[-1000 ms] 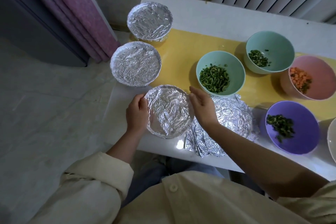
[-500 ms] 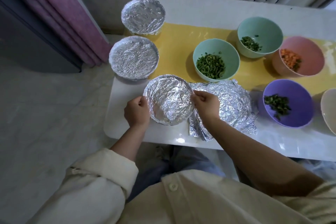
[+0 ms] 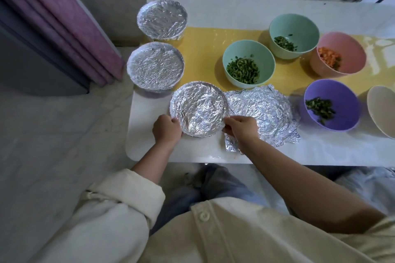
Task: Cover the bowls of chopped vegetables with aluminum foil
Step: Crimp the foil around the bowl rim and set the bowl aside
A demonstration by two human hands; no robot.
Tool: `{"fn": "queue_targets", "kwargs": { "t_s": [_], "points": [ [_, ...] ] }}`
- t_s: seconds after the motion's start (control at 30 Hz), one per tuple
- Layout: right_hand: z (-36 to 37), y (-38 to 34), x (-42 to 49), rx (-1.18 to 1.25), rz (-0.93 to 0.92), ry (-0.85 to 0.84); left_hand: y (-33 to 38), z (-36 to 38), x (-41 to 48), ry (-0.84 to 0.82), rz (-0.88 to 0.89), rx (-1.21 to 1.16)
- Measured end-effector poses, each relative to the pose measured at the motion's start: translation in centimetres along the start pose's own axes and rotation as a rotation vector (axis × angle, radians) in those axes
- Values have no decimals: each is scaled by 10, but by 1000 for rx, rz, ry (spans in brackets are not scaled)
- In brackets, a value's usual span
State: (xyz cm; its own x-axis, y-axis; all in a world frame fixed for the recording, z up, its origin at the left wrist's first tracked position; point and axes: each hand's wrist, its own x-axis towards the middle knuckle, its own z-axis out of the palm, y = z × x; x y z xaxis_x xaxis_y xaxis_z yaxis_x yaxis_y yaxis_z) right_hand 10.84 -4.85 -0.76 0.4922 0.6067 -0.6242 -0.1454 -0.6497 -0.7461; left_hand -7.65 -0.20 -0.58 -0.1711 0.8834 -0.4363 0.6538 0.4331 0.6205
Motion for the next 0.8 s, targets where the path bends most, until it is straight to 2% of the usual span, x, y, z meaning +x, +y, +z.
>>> {"fn": "queue_targets", "kwargs": {
  "t_s": [0.1,0.13,0.2,0.23,0.27,0.3,0.33,0.37,0.43,0.47,0.53,0.63,0.8],
  "points": [
    [-6,-1,-1,-90,-64,-52,-4,-1,6,-37,-22,-14],
    [-10,0,1,-230,-174,-27,-6,-1,11,-53,-29,-28],
    [-21,-1,0,-539,-543,84,-8,-1,20,-72,-37,-32],
    [-24,-1,-3,-604,-736,88,-8,-1,23,-77,-41,-24],
    [-26,1,-5,-685,-880,40,-6,-3,23,-79,-41,-16],
    [-25,7,-7,-745,-902,-29,-3,-4,22,-75,-38,-14],
    [-23,14,-11,-785,-844,-73,-2,-5,20,-68,-36,-9],
    [-20,22,-12,-725,-683,-108,0,-7,18,-57,-32,-3],
    [-17,27,-14,-269,-234,-159,3,-8,13,-53,-34,7],
    [-14,26,-16,-28,-78,-174,5,-9,11,-53,-33,8],
    [-11,20,-12,111,-41,-117,6,-10,8,-56,-31,13],
    [-4,11,0,73,-115,10,6,-9,8,-57,-35,59],
    [7,3,14,37,-80,59,10,-9,6,-57,-18,93]
  ]
}}
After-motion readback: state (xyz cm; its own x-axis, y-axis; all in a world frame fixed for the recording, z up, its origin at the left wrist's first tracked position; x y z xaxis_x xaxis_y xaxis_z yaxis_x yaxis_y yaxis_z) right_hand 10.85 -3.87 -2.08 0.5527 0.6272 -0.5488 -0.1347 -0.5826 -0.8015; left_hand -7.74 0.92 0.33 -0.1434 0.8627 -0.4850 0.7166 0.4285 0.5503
